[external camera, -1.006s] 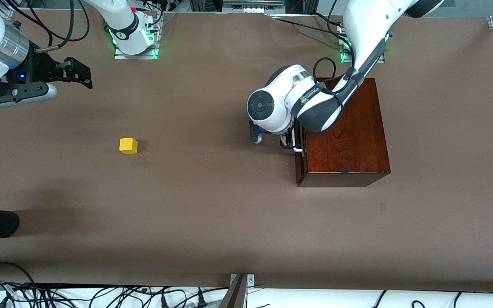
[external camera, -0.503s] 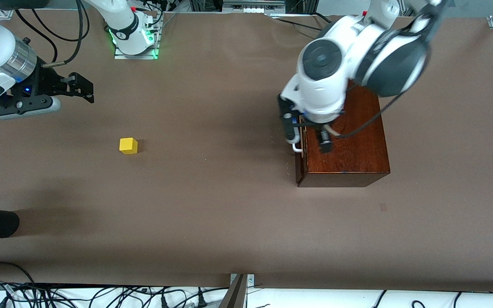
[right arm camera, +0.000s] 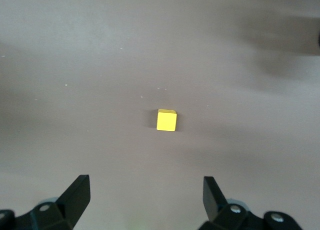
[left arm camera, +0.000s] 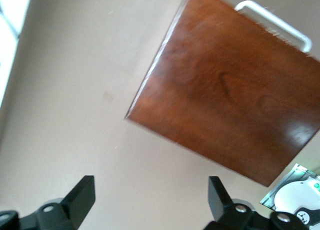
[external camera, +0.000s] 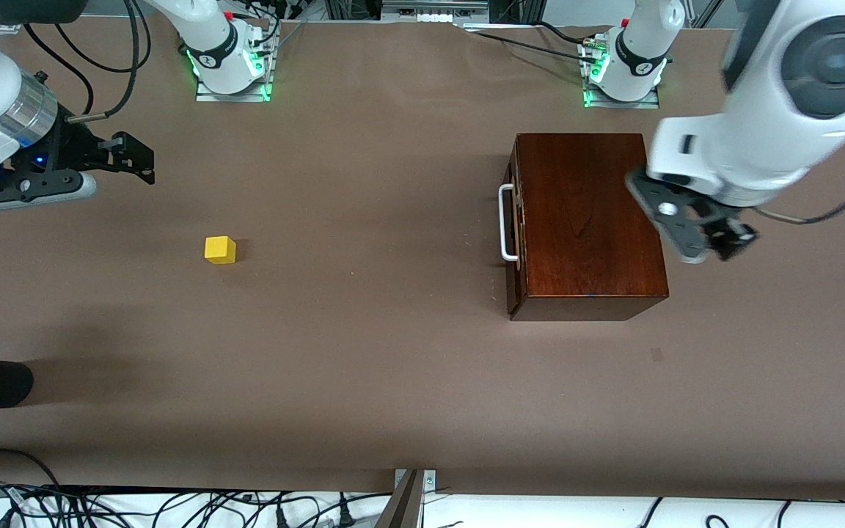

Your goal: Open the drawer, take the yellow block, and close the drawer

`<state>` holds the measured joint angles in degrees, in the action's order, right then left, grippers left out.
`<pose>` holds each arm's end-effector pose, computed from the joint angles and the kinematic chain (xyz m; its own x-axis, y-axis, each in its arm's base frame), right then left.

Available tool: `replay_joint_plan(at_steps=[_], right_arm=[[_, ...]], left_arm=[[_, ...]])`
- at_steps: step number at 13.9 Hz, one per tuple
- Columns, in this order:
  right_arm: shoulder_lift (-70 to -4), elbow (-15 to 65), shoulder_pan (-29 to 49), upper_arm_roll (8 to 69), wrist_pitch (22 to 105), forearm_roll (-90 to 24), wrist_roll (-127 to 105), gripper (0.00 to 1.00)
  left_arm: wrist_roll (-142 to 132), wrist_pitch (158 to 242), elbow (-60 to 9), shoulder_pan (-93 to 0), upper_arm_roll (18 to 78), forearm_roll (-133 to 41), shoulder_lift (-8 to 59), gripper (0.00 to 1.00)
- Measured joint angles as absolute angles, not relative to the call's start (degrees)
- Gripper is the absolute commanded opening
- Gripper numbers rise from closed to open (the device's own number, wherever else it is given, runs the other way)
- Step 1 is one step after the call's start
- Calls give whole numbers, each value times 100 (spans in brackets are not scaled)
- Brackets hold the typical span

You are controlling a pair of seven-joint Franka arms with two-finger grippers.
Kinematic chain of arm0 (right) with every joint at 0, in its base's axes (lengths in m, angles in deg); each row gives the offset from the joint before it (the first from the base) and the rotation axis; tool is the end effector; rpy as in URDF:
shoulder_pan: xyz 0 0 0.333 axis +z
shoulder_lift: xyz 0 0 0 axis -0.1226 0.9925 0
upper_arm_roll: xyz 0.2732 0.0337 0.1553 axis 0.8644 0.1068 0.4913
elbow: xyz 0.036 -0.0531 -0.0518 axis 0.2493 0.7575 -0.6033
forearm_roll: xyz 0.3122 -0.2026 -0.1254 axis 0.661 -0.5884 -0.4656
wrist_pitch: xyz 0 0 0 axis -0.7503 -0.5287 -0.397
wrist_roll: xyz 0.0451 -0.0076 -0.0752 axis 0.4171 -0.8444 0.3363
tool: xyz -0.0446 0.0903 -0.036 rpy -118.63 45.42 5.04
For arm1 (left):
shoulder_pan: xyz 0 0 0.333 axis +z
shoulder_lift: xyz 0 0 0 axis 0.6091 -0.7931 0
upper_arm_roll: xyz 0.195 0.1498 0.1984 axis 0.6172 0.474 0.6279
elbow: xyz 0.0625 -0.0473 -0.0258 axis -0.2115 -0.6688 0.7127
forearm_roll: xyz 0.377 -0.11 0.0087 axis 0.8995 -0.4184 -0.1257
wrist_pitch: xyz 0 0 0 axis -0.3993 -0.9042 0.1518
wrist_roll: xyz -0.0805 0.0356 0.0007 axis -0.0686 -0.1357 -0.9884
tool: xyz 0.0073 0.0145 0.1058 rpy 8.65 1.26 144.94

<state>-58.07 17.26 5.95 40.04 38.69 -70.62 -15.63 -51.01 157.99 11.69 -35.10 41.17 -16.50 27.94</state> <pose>0.5600 0.0894 0.5928 0.9851 0.1647 -0.0497 0.1658 -0.9860 0.0199 0.6238 -0.1415 0.6021 0.5286 -0.8166 -0.2318 -0.8450 -0.5321 -0.0525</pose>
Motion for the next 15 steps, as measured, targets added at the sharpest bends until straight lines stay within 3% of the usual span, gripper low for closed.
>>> replay_joint_plan(at_steps=[3,8,11,15], right_arm=[[-5808,1699,604,4018,3847,-7265,-1563,100],[-5781,1690,588,4004,4037,-7272,-1567,100],[-5765,1687,588,4009,4106,-7272,-1567,100],[-5752,1685,591,4015,4089,-7272,-1567,100]], left_arm=[[-4264,16363,960,-3590,5007,-2404,3182,100],[-2251,17667,-1190,-3745,6353,-3820,4742,100],[-2030,17783,-1981,-3747,6596,-3841,5324,100],[-1907,17776,-2237,-3800,6593,-3841,5396,100]])
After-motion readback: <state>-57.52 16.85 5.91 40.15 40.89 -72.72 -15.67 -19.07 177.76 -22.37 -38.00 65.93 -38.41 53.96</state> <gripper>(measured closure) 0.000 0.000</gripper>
